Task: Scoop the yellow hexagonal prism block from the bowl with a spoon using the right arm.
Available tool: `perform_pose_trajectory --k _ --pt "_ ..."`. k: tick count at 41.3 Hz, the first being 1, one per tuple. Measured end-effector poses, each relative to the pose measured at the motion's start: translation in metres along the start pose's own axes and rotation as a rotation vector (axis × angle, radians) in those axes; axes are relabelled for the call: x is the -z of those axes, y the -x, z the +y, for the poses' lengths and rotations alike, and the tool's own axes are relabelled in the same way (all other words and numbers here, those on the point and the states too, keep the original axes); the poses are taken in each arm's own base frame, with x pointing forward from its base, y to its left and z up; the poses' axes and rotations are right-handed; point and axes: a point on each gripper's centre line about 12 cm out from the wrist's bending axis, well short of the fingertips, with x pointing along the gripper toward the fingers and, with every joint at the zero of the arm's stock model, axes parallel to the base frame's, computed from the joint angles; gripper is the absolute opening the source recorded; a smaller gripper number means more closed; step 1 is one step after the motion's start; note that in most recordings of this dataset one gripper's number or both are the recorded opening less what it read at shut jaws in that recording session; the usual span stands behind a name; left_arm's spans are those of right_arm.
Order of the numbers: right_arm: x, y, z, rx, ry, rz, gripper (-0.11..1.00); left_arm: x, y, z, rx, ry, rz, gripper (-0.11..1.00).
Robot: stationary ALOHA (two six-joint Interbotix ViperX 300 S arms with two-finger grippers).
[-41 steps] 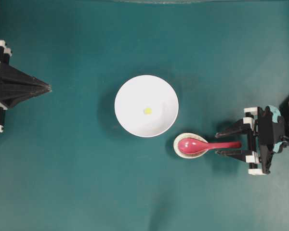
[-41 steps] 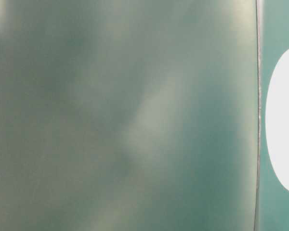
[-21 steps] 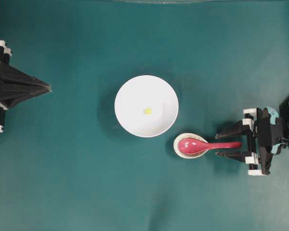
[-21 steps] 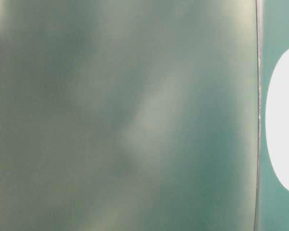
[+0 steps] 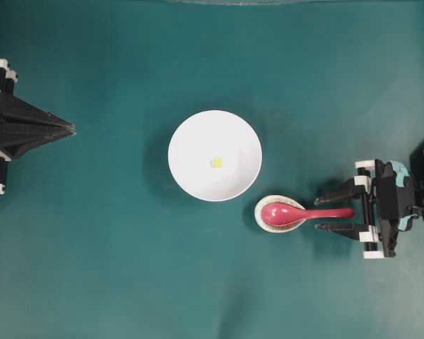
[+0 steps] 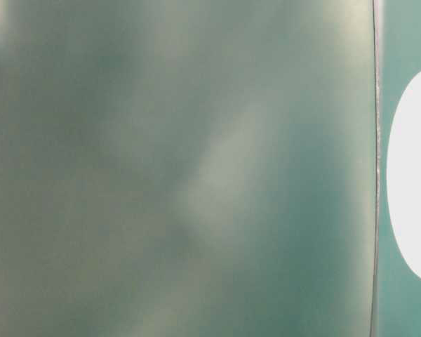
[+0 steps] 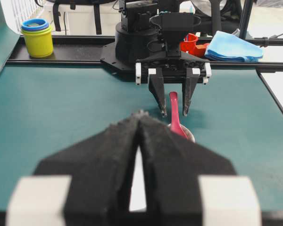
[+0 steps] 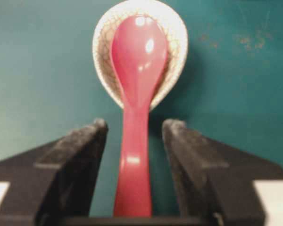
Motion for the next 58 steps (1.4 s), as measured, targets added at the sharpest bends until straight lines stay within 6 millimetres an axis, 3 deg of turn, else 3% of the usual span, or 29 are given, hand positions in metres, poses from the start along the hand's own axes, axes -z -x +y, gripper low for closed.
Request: perform_pose_trajectory --k 13,26,58 --pt "-0.0001 -0.0004 0.0002 0.000 0.000 0.000 0.55 0.0000 0.0000 0.0000 0.000 -0.001 0.000 0.03" --pt "-0.0001 -0.0004 0.0002 0.000 0.000 0.000 0.42 0.0000 0.0000 0.0000 0.000 -0.001 0.000 0.03" --pt "-0.0030 -0.0022 0.0012 0.001 -0.009 -0.009 0.25 0.0002 0.0000 0.0000 0.000 -0.001 0.002 0.03"
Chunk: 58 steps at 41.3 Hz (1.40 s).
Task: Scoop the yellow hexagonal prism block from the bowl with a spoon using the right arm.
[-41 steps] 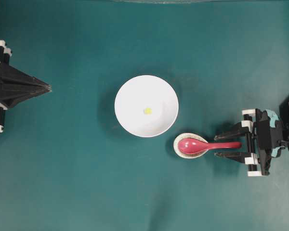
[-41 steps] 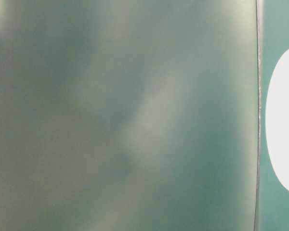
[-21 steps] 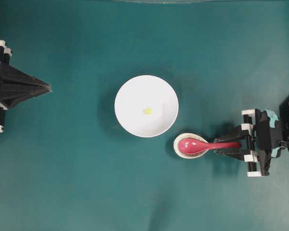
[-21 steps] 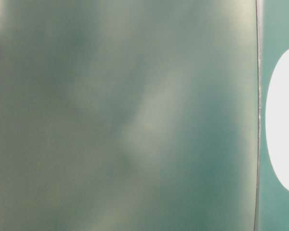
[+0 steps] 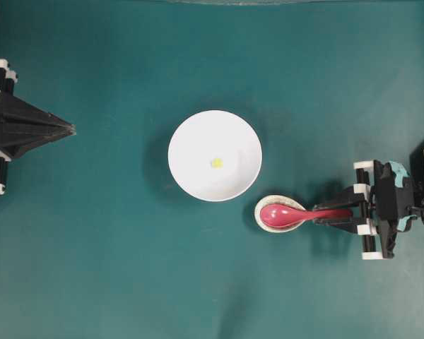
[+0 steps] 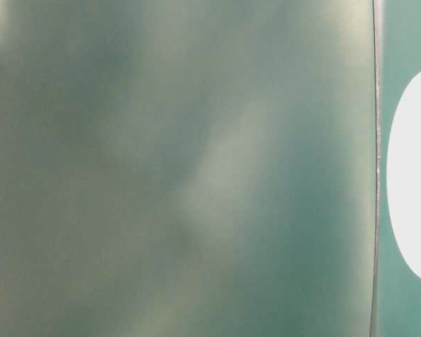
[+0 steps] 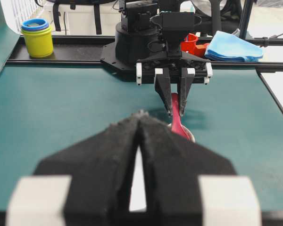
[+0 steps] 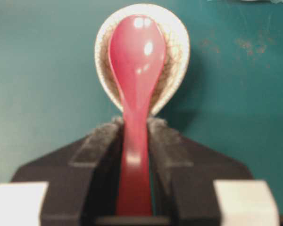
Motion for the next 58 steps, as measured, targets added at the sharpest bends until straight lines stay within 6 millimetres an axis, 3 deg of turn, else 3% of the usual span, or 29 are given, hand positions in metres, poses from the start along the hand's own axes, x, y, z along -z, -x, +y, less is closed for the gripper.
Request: perform_pose_trajectory --k 9,22,39,58 --pt "-0.016 0.002 -0.004 0.007 -0.039 -0.047 0.25 0.000 0.000 0.000 0.000 0.000 -0.002 0.03" --pt "-0.063 0.006 -0.021 0.029 -0.077 -0.086 0.25 0.001 0.000 0.000 0.000 -0.003 0.012 0.03" --pt "-0.126 0.010 -0.057 0.041 -0.087 0.010 0.25 0.002 0.001 0.000 0.000 -0.015 0.018 0.03" --pt "-0.165 0.008 -0.085 -0.024 -0.208 0.223 0.25 0.004 0.002 0.000 0.000 -0.018 0.044 0.03"
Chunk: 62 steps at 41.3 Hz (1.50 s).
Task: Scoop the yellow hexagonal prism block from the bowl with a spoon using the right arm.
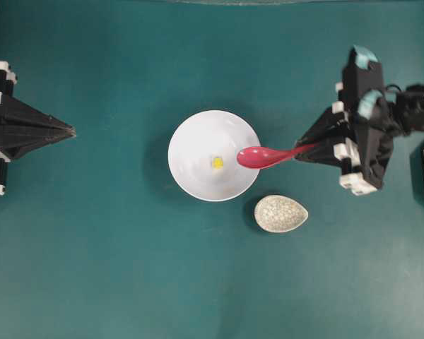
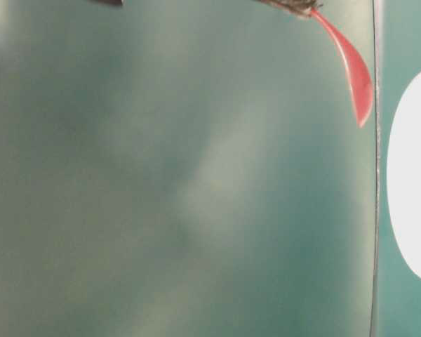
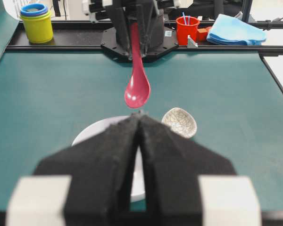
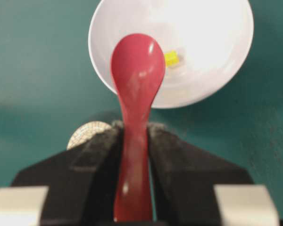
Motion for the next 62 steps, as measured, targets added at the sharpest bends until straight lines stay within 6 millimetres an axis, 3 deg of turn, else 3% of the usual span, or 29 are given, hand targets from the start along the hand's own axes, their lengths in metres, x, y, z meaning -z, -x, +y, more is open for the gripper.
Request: perform_pose_trajectory --k 8,20,28,43,62 --pt "-0.018 -0.008 -0.011 -0.023 -0.025 0.122 0.25 -0.003 0.002 0.000 0.000 0.000 -0.012 0.03" --pt "-0.033 -0.040 -0.017 -0.028 -0.008 0.296 0.25 -0.005 0.003 0.000 0.000 0.000 -0.021 0.03" --pt "-0.041 -0.052 -0.022 -0.001 -0.019 0.375 0.25 -0.005 0.004 0.000 -0.001 0.000 -0.023 0.03" --pt "-0.042 -0.060 -0.026 0.010 0.012 0.484 0.25 -0.005 0.004 0.000 -0.001 0.000 -0.025 0.03" --pt "-0.034 -0.085 -0.017 -0.013 0.037 0.543 0.25 -0.005 0.004 0.000 -0.001 0.000 -0.025 0.03"
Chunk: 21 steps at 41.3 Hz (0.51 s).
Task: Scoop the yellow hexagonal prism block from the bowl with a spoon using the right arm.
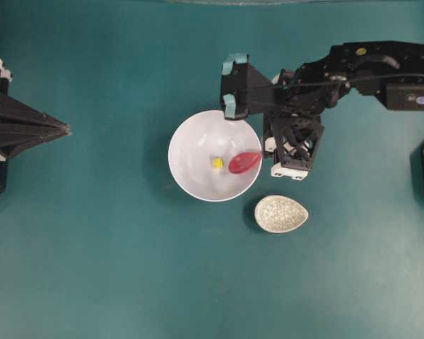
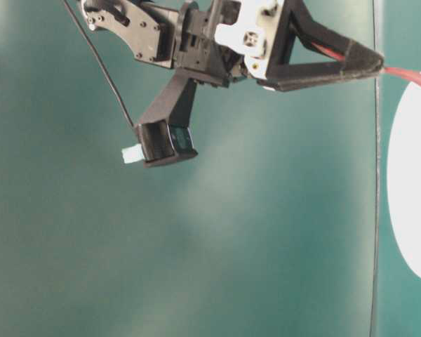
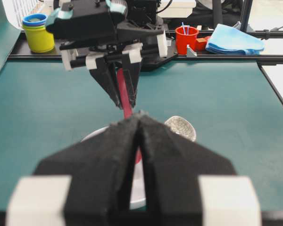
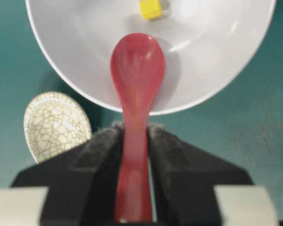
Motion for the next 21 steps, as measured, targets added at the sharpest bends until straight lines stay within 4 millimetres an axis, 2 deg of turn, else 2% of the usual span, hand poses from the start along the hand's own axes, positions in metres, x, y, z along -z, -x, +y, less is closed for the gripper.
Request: perform_pose_trajectory --k 21 --pt "-0.009 -0.015 -0.007 0.023 0.022 0.023 0.25 -0.001 0.000 0.000 0.000 0.000 -0.002 0.03"
